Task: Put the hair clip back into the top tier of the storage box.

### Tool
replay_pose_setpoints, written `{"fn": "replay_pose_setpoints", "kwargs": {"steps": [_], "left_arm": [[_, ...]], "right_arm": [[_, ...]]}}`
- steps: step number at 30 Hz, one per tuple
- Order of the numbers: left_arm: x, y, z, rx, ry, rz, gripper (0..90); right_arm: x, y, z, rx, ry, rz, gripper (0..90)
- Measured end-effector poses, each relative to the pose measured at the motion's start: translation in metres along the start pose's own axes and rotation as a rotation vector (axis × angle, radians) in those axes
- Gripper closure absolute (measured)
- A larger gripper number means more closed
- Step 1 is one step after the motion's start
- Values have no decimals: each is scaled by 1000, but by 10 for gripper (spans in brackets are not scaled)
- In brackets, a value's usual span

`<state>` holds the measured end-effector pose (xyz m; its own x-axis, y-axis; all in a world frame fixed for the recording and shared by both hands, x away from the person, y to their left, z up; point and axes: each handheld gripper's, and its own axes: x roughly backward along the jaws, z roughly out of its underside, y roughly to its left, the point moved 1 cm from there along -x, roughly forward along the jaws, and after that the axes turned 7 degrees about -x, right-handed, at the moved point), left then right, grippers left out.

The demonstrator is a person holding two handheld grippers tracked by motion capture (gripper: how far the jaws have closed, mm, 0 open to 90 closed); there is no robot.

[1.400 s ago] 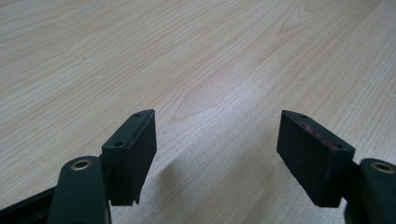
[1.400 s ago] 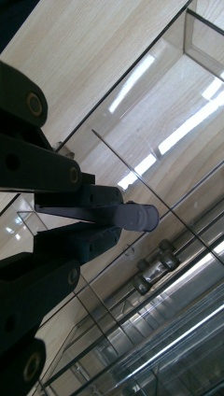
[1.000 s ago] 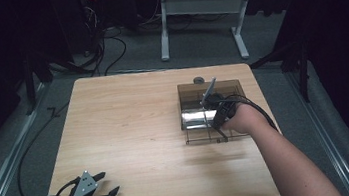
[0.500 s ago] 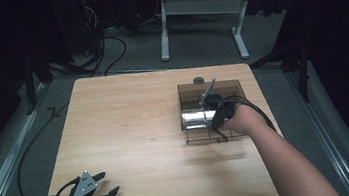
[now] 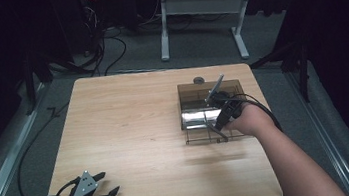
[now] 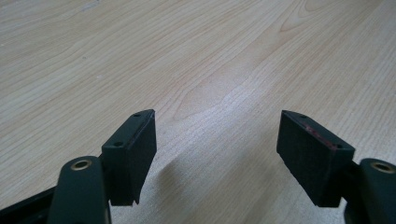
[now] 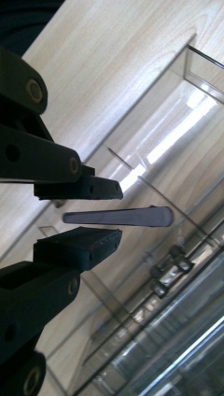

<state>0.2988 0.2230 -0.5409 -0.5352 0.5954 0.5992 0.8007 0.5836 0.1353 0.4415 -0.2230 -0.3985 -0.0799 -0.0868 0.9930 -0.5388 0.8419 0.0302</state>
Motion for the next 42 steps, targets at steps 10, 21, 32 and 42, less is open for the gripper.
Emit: {"fn": "replay_pose_setpoints", "kwargs": {"steps": [10,21,32,42], "left_arm": [[0,0,0,-1,-2,-5,290],[0,0,0,5,-6,-5,290],[0,0,0,8,-11,-5,289],[1,1,1,13,-15,-7,288]], "right_arm": [[5,6,32,-41,3,-24,862],[-16,13,59,-64,-9,-67,870],[-43,21,79,-80,-86,-66,800],[-73,28,100,-111,-241,-68,749]]}}
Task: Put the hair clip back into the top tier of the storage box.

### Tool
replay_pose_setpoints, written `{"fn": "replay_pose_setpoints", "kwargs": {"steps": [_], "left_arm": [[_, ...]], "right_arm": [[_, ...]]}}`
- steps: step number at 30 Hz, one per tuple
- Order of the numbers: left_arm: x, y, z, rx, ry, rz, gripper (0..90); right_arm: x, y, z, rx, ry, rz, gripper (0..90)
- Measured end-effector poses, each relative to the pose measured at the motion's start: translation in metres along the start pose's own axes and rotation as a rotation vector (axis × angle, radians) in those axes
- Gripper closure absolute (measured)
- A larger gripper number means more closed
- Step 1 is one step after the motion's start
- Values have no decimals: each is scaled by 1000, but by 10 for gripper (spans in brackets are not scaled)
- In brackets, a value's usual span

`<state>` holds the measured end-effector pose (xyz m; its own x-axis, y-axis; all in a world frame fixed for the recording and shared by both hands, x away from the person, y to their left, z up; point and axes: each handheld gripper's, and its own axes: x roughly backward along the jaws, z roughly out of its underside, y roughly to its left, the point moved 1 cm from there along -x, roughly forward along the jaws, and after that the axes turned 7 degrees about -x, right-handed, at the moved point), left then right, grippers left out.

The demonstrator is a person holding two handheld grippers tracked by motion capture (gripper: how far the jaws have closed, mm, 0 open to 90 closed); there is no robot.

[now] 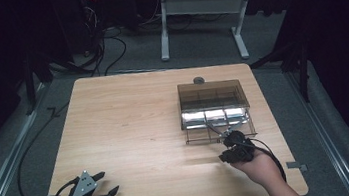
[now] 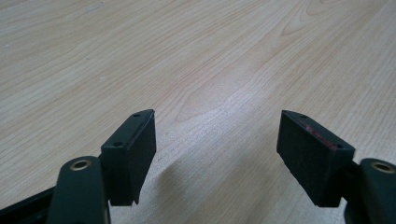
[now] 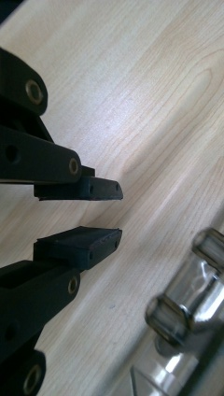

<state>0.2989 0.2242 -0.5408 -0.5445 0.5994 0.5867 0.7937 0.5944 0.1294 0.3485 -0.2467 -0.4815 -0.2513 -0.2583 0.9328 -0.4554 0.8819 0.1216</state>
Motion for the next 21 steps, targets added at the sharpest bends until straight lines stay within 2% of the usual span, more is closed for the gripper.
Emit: {"fn": "replay_pose_setpoints", "kwargs": {"steps": [4,9,14,21], "left_arm": [[0,0,0,1,-1,-1,287],[1,1,0,4,-7,-1,286],[1,1,0,8,-14,-7,286],[1,0,0,9,-21,-12,284]], "right_arm": [[-6,3,10,-7,-75,-18,729],[-12,8,21,-6,-178,-10,692],[-20,12,32,-24,-296,-40,668],[-29,18,45,-30,-433,-30,644]]}}
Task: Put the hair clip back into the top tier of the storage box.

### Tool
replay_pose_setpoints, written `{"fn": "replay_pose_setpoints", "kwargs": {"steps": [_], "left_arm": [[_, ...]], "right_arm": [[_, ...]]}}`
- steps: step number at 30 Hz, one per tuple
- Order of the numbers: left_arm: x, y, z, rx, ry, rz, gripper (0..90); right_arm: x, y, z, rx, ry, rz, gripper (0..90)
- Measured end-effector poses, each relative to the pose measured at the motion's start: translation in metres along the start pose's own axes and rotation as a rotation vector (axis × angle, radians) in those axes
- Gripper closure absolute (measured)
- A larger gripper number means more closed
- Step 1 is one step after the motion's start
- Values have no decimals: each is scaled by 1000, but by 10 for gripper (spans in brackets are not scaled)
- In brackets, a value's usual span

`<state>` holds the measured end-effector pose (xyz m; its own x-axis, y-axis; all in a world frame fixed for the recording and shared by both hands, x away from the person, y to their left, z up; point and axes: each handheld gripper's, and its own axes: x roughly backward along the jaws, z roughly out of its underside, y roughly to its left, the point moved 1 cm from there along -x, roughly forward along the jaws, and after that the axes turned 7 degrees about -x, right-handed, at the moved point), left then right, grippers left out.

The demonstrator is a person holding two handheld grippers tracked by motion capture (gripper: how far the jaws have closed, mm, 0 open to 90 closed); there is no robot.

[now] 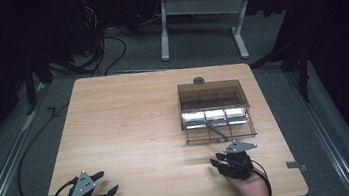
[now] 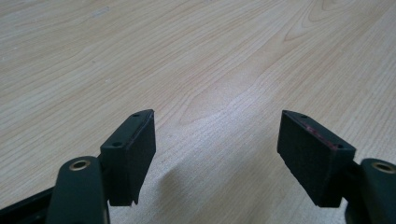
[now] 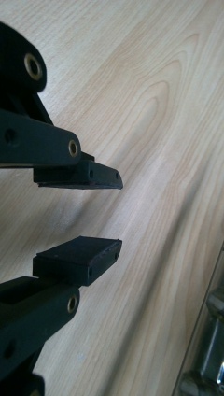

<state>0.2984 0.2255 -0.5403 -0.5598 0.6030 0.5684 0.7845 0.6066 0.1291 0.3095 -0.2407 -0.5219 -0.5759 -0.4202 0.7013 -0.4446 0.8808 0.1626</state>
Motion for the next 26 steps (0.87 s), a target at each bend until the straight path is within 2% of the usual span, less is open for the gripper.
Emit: {"fn": "replay_pose_setpoints", "kwargs": {"steps": [11,13,19,26], "left_arm": [[0,0,0,-5,-4,-7,284],[0,0,0,-8,-6,-3,284],[0,0,0,-6,-6,-4,283],[0,0,0,-7,-7,-4,283]], "right_arm": [[1,0,18,-50,-170,28,593],[2,0,19,-54,-174,38,587],[1,5,20,-8,-181,61,582],[2,4,20,-27,-189,55,574]]}}
